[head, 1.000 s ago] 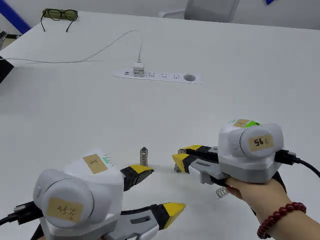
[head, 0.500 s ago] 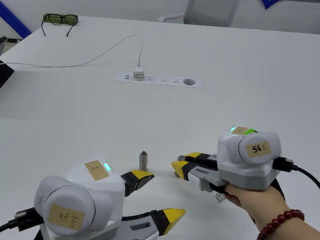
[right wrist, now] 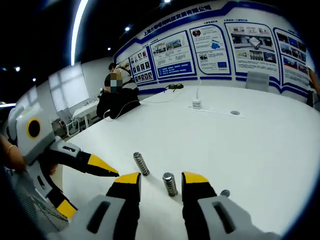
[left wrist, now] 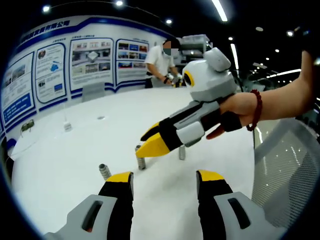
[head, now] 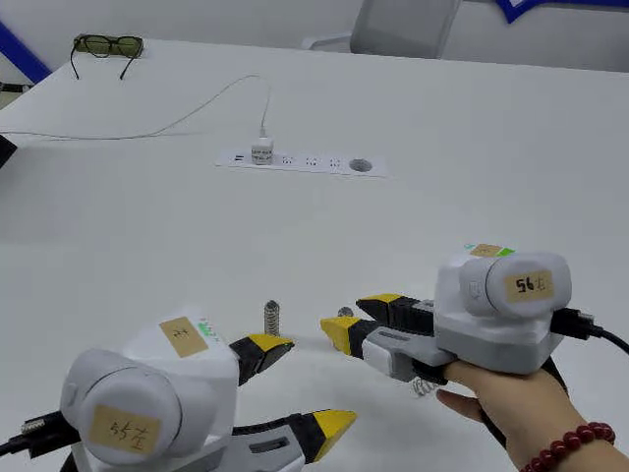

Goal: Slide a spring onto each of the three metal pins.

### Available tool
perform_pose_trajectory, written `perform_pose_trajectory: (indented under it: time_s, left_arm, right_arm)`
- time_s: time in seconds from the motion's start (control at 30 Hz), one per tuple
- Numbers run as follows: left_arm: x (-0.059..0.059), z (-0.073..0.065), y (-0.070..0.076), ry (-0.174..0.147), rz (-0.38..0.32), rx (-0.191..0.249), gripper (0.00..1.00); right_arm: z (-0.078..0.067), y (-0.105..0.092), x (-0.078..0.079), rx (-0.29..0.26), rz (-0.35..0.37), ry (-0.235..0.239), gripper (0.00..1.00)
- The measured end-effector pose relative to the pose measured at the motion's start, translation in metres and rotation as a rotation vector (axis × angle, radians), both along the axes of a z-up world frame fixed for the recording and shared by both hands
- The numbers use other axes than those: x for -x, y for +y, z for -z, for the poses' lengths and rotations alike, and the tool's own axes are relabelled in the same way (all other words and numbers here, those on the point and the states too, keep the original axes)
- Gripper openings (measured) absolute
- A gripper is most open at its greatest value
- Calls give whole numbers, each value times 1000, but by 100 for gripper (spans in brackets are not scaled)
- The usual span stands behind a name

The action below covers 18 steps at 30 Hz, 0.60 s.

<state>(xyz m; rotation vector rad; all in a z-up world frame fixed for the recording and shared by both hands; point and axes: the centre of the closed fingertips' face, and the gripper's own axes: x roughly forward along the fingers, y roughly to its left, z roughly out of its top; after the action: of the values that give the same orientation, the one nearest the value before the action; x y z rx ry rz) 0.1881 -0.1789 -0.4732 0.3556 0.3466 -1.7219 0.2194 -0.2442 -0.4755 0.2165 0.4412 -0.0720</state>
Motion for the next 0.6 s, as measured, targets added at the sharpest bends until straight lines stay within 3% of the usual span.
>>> perform_pose_trajectory:
  time_s: [0.17,0.23,0.3,0.6]
  left_arm:
    - [3,-2,-2,-13,5,7,54]
    - [5,-3,-4,-1,-1,9,56]
    - [5,-2,-5,-18,-2,3,57]
    - [12,-3,-11,-25,9,6,59]
  right_arm:
    - [-10,-3,10,-3,17,-7,40]
    - [-14,-5,15,-5,34,-5,43]
    - [-17,-6,20,-8,45,-5,45]
    - [-24,-9,43,-5,66,-11,52]
